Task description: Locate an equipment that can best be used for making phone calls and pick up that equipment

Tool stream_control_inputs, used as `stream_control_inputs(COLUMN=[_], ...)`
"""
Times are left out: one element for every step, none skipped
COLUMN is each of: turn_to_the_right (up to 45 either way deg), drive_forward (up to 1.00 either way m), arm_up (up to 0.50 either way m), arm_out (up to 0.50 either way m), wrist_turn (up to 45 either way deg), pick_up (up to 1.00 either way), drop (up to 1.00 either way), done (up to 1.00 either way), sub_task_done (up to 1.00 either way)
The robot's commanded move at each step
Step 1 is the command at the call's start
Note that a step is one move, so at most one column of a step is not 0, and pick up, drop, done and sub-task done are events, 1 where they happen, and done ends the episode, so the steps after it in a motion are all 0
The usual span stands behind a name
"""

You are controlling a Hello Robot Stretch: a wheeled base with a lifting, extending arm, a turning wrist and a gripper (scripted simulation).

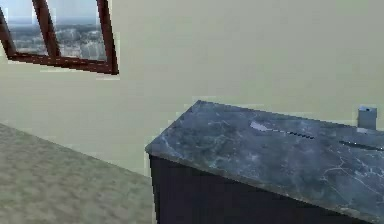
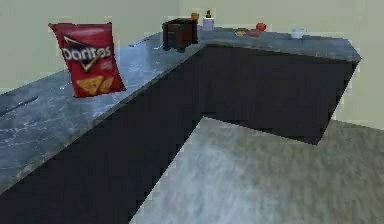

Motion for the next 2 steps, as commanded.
stream_control_inputs(turn_to_the_right=[-42.0, 45.0], drive_forward=[0.0, 0.0], arm_up=[0.0, 0.0], arm_out=[0.0, 0.0], wrist_turn=[0.0, 0.0], pick_up=[0.0, 0.0], drop=[0.0, 0.0], done=[0.0, 0.0], sub_task_done=[0.0, 0.0])
